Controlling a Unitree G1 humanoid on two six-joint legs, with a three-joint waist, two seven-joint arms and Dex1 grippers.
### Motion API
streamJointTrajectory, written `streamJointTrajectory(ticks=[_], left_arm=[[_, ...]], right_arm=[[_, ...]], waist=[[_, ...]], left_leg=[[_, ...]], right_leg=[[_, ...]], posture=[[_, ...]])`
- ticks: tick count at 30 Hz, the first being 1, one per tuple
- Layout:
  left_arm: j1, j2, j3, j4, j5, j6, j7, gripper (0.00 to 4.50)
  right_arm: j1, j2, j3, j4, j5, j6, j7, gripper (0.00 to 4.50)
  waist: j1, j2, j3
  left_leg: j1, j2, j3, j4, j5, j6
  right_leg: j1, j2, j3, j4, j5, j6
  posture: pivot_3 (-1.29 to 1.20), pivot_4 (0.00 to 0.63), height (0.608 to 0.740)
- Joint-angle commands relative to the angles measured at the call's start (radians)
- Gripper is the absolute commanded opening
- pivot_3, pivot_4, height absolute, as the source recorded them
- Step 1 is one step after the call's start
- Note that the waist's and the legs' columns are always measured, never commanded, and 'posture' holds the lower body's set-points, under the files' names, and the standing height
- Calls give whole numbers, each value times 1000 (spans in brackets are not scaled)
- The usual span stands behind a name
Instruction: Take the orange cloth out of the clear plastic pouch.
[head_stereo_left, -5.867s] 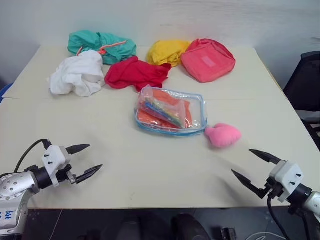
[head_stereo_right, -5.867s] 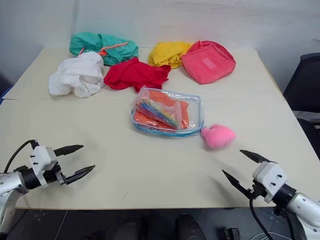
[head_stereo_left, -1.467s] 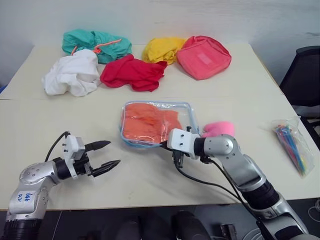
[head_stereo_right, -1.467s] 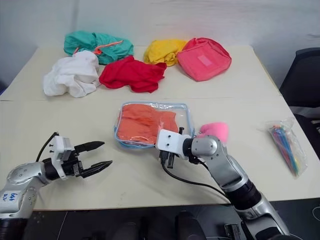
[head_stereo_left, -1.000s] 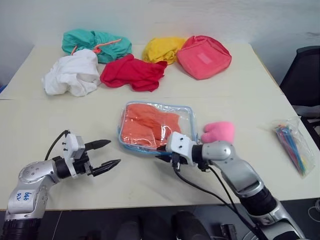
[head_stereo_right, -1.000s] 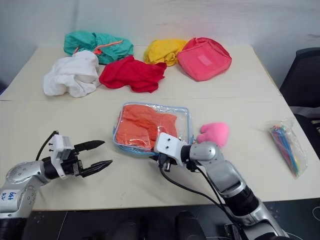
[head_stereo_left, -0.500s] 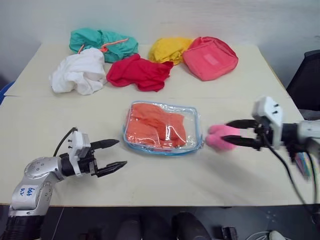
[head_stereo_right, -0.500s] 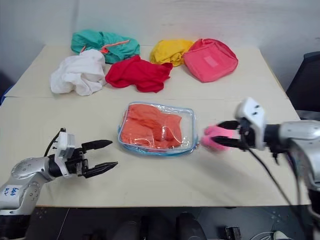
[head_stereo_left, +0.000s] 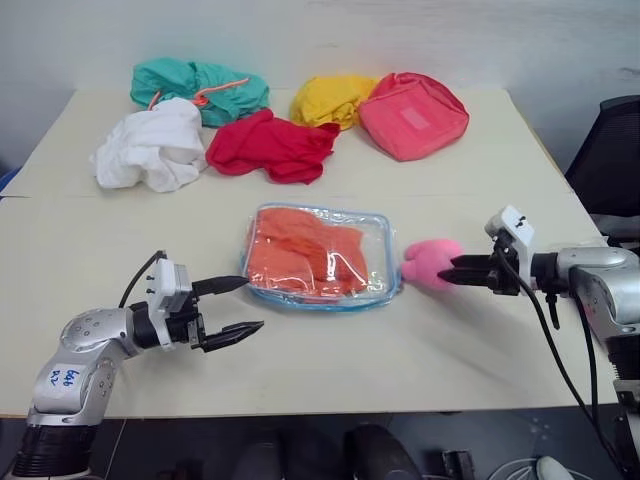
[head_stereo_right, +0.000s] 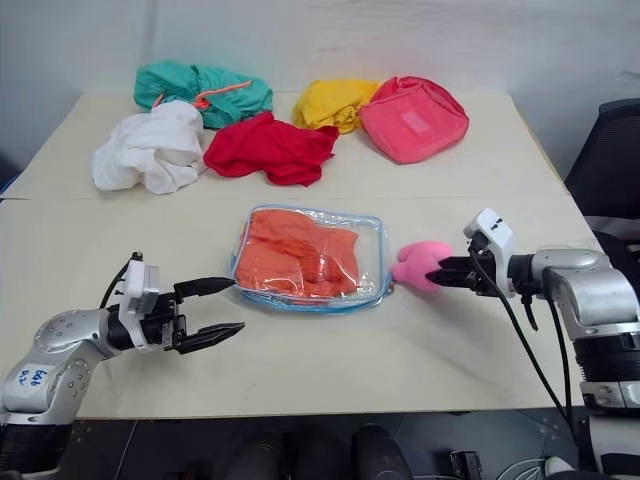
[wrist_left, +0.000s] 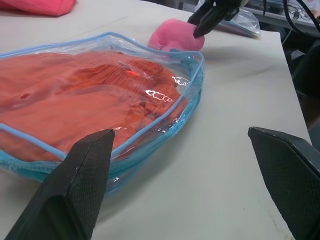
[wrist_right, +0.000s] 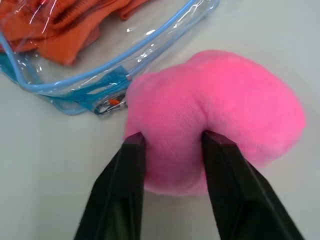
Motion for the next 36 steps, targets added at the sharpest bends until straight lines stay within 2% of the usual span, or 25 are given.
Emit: streamJointTrajectory(ticks=[1,2,5,9,12,15,21,24,26,30,33,36], left_arm=[[-2,-10,12,-5,5,-25,15,4500],[-1,-11,12,-5,6,-26,19,4500],[1,-15,14,-9,5,-29,28,4500],[7,-12,25,-1,1,-32,31,4500],[13,-9,27,5,4,-38,29,4500],[9,-11,23,11,6,-40,30,4500],[-4,-18,-4,8,10,-35,31,4500],[-15,-17,-21,11,12,-31,23,4500],[-30,-7,-38,2,8,-13,11,4500],[-23,58,-95,-67,-9,66,-55,4500],[-40,65,-140,-121,-39,201,-5,4500],[-88,10,-179,-142,-85,340,83,4500]], right_arm=[[39,-8,-28,-44,-7,-74,-8,338],[57,-18,-43,-72,7,-78,2,27],[112,-54,-104,-192,74,-66,40,27],[224,-159,-222,-462,282,119,128,27],[298,-189,-239,-605,354,164,124,27],[307,-107,-164,-669,353,130,49,27],[285,102,68,-571,117,-176,-46,27],[285,193,142,-498,38,-335,-55,716],[303,203,164,-458,-27,-470,-35,1301],[379,100,30,-515,21,-546,41,2663],[463,-3,-76,-565,97,-531,118,3489],[511,-77,-149,-555,133,-511,171,3489]], waist=[[5,0,0],[6,0,0],[10,0,0],[13,2,1],[12,0,0],[11,-1,0],[11,-2,0],[11,-2,0],[13,-1,0],[15,-1,0],[18,-1,0],[23,-1,0]], left_leg=[[0,0,0,0,0,0],[0,0,0,0,0,0],[0,0,0,0,0,0],[-1,0,0,0,0,0],[0,0,-1,-1,0,0],[1,0,-1,-1,0,0],[0,-1,-1,-1,0,0],[0,-1,-1,-1,0,0],[0,-1,-1,0,0,0],[-1,-2,-1,0,0,0],[0,-2,-1,0,0,1],[1,-1,-2,0,-1,1]], right_leg=[[0,0,0,0,0,0],[0,0,0,0,0,0],[0,0,0,0,0,0],[0,0,0,0,0,0],[1,1,-1,-2,0,0],[2,1,-1,-2,0,0],[1,0,-1,-1,0,0],[1,0,-1,-1,0,0],[1,0,-1,-1,0,0],[1,-1,-1,-1,0,0],[3,-1,-1,-1,0,0],[4,0,-1,-3,0,0]], posture=[[0,150,740],[0,150,740],[0,150,740],[0,150,740],[0,150,740],[0,150,740],[0,150,740],[0,150,740],[0,150,740],[0,150,740],[0,150,740],[0,150,740]])
